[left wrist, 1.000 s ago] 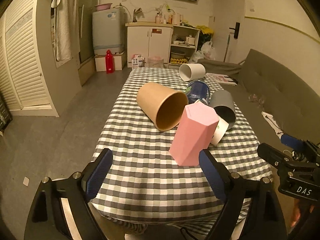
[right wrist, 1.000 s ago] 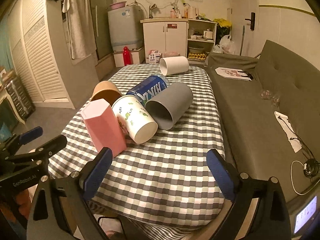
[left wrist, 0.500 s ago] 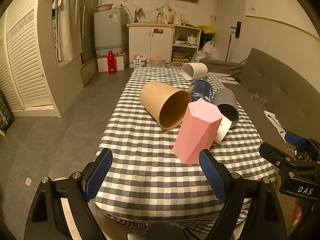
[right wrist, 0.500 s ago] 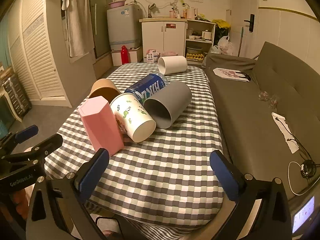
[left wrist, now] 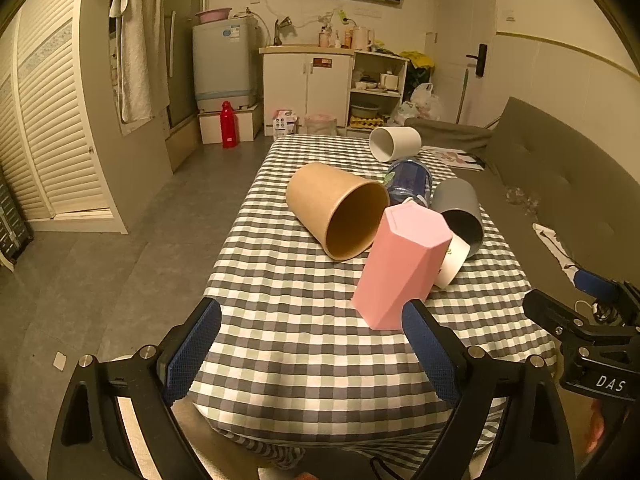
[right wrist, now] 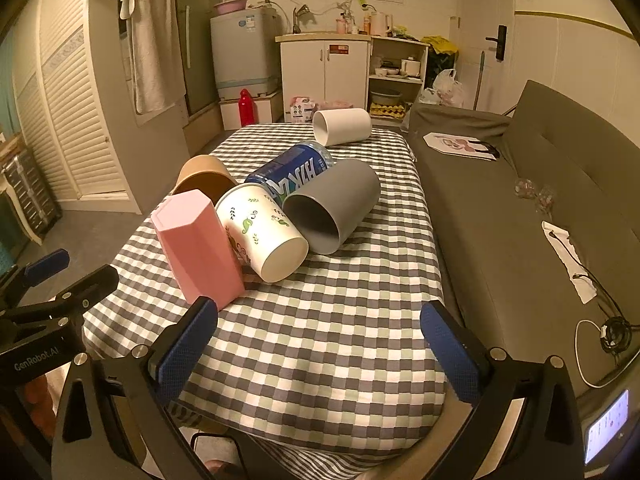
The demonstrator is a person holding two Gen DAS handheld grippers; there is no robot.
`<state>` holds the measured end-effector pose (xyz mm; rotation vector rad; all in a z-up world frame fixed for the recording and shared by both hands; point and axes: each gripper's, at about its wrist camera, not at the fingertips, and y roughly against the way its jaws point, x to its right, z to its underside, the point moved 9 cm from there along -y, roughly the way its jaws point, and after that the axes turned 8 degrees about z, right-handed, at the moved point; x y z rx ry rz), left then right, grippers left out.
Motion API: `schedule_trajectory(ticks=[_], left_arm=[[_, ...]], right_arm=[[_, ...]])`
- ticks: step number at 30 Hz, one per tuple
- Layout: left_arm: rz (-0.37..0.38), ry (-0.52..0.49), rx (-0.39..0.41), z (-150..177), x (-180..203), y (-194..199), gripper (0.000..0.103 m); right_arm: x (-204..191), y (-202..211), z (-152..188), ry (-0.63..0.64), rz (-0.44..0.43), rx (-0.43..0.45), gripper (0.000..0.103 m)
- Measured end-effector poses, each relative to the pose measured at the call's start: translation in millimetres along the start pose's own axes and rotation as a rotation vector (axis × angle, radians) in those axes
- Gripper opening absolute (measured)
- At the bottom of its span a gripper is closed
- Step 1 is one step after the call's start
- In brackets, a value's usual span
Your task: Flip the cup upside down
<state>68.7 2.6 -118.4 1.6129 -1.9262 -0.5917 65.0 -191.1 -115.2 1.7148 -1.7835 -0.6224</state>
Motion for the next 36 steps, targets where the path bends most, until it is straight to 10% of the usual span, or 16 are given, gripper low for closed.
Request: schedule_trajectory(ticks=[36], left_arm=[[-0.005, 0.008, -0.002, 0.1, 0.9, 1.2, 0.094]], right_arm=[[1.5, 0.0, 1.2, 0.004, 0.006, -0.005, 0.102]])
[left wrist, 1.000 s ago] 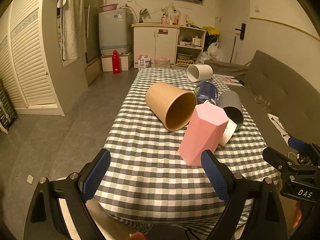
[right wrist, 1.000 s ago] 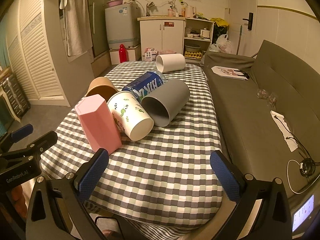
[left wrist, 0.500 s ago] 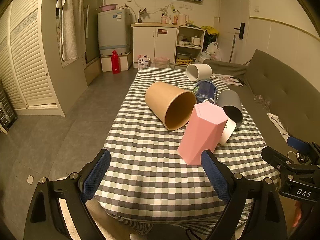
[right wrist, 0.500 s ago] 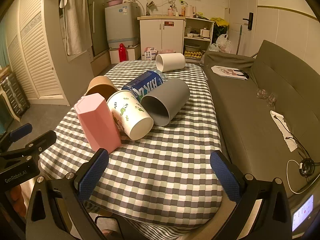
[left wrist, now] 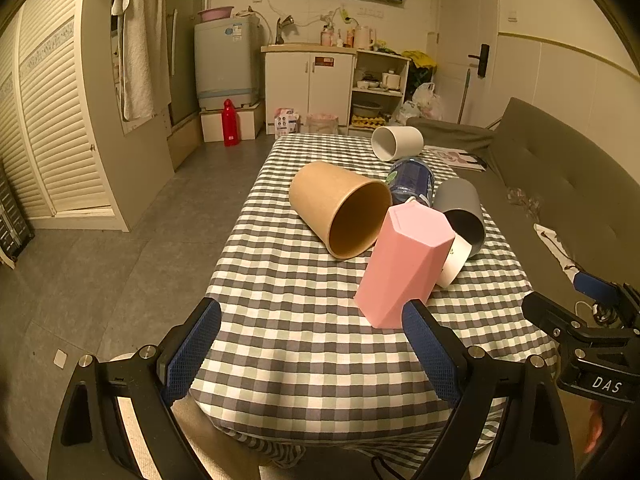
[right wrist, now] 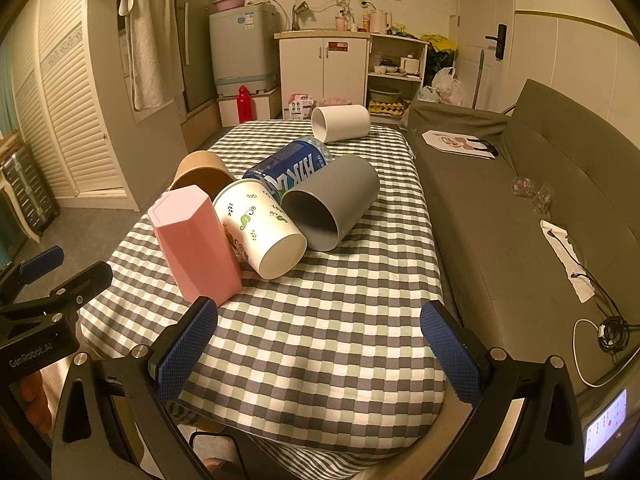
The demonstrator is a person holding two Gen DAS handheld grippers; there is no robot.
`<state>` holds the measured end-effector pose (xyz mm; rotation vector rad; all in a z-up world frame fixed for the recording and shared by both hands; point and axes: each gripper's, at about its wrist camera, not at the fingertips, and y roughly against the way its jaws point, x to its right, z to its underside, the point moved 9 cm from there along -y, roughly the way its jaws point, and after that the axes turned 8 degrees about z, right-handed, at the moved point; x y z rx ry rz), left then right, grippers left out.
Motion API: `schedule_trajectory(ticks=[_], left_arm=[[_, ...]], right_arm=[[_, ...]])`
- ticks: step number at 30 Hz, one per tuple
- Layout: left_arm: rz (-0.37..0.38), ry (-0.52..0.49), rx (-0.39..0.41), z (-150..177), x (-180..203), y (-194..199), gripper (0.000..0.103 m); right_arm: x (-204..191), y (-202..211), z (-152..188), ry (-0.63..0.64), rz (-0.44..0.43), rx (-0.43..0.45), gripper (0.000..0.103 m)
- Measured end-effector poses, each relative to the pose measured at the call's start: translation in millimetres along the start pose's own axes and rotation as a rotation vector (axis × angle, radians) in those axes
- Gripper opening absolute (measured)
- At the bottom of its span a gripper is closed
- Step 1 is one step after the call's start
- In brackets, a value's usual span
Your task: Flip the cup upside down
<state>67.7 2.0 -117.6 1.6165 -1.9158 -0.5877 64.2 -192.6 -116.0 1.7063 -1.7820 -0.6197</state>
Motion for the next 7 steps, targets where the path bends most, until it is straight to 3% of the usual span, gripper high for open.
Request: schedule_trajectory(ticks=[7], left_arm=[[0.004, 0.012, -0.003, 1.6, -2.4, -0.6, 0.094]], right_arm=[[-0.3, -1.6, 2.0, 0.000, 0.004, -0.005, 0.102]])
